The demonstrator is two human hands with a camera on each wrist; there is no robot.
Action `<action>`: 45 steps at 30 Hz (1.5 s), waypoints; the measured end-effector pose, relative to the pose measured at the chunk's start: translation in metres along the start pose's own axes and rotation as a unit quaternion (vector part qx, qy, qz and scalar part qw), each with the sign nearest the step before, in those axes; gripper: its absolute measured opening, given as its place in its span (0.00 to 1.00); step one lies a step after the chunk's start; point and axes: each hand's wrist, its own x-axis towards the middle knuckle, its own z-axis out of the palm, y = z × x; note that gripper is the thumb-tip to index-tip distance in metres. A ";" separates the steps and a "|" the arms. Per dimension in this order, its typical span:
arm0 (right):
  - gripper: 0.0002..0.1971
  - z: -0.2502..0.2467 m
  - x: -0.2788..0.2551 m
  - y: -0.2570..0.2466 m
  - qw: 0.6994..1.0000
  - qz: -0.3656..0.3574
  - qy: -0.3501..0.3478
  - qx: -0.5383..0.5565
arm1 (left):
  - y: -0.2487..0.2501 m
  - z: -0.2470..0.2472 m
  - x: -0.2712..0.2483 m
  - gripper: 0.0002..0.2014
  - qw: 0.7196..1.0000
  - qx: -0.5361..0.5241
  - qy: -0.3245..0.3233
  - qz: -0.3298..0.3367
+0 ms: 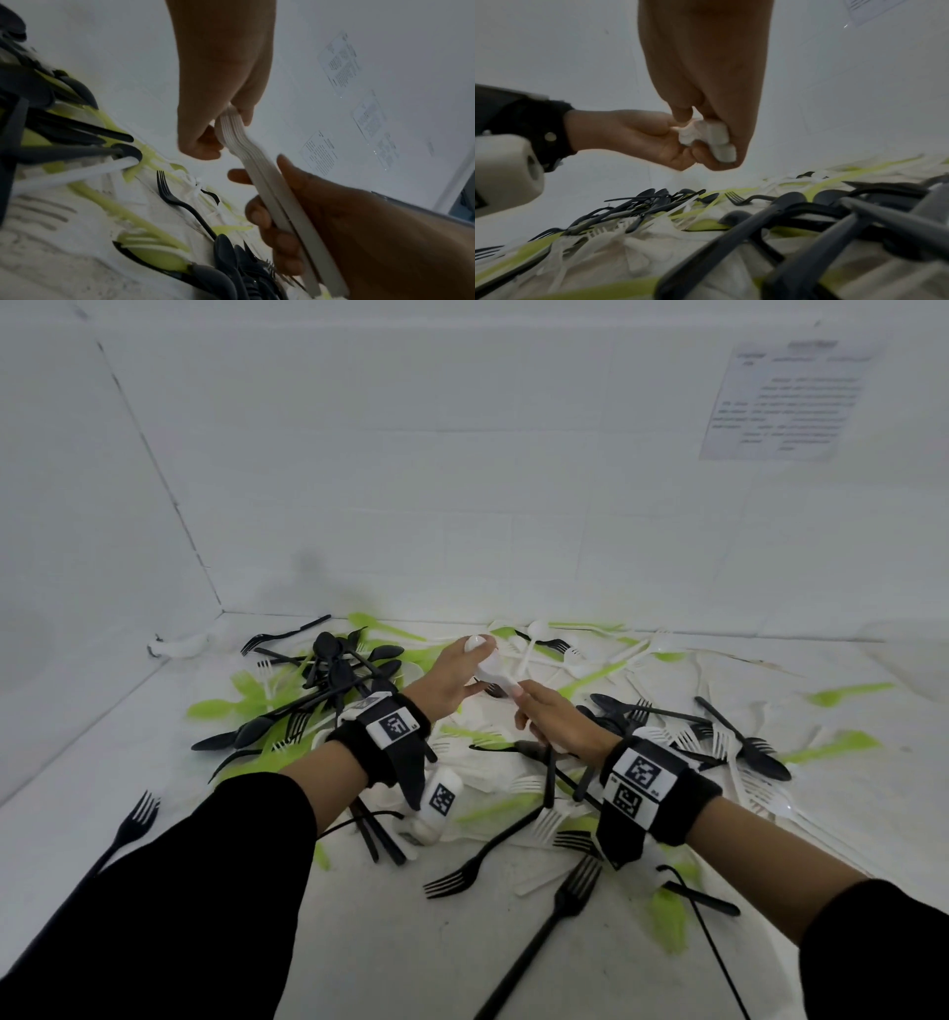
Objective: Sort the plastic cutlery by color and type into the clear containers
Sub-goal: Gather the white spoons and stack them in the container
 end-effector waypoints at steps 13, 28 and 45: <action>0.12 -0.066 -0.073 0.021 0.976 0.020 0.187 -0.113 | -0.011 0.037 -0.013 0.12 0.961 0.185 -0.182 0.093; 0.12 -0.205 -0.291 0.096 0.903 0.144 0.374 -0.156 | -0.046 0.313 -0.067 0.11 0.883 0.247 -0.375 0.135; 0.12 -0.380 -0.475 0.204 0.859 0.219 0.427 -0.180 | -0.107 0.595 -0.118 0.10 0.823 0.249 -0.489 0.146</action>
